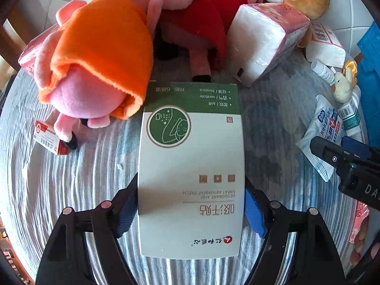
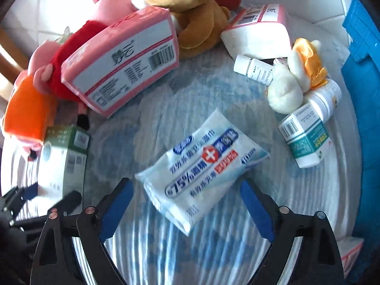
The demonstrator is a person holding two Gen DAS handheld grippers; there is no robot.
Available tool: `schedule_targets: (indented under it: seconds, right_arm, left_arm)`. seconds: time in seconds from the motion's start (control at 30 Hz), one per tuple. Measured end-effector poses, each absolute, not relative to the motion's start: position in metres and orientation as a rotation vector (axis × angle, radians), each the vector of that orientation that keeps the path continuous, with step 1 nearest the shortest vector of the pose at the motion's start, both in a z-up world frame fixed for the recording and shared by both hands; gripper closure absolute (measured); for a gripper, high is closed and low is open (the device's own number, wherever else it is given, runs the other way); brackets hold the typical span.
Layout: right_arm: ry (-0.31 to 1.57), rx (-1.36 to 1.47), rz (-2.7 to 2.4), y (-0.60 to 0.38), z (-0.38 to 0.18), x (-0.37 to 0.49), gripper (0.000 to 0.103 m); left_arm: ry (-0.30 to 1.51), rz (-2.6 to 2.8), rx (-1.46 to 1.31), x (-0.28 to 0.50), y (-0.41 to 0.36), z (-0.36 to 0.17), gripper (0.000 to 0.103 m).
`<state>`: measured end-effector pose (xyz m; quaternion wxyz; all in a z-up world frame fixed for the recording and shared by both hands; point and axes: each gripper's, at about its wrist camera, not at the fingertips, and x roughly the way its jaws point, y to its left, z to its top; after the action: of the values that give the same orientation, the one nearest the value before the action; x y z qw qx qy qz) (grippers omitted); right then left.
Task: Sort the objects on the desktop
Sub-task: 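Grasp the white-green deodorant patch box with left tool while right tool grasps the wet-wipe pack, then lift and carry the patch box and wet-wipe pack over the blue bin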
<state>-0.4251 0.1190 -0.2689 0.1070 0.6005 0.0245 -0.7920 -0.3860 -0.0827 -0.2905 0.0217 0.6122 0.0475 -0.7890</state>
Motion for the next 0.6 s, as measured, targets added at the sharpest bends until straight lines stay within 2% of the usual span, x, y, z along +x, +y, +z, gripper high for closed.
schedule_targets:
  seconds: [0.07, 0.13, 0.17, 0.27, 0.43, 0.6]
  right_arm:
    - [0.076, 1.793, -2.338, 0.118, -0.277, -0.432, 0.007]
    - [0.142, 1.787, -2.360, 0.115, -0.282, -0.431, 0.018]
    - [0.194, 1.758, -2.385, 0.113, -0.280, -0.428, 0.033]
    - [0.159, 1.738, -2.364, 0.118, -0.274, -0.423, 0.043]
    - [0.119, 1.689, -2.340, 0.129, -0.248, -0.399, 0.045]
    - [0.165, 1.506, -2.370, 0.135, -0.186, -0.353, 0.045]
  left_arm:
    - [0.147, -2.444, 1.897, -0.389, -0.082, -0.291, 0.026]
    - [0.129, -2.450, 1.891, -0.390, -0.080, -0.291, 0.026]
    - [0.119, -2.457, 1.885, -0.389, -0.079, -0.290, 0.027]
    - [0.110, -2.465, 1.883, -0.385, -0.074, -0.284, 0.027]
    - [0.099, -2.543, 1.798, -0.365, -0.065, -0.241, 0.027]
    - [0.087, -2.640, 1.616, -0.331, -0.065, -0.179, 0.027]
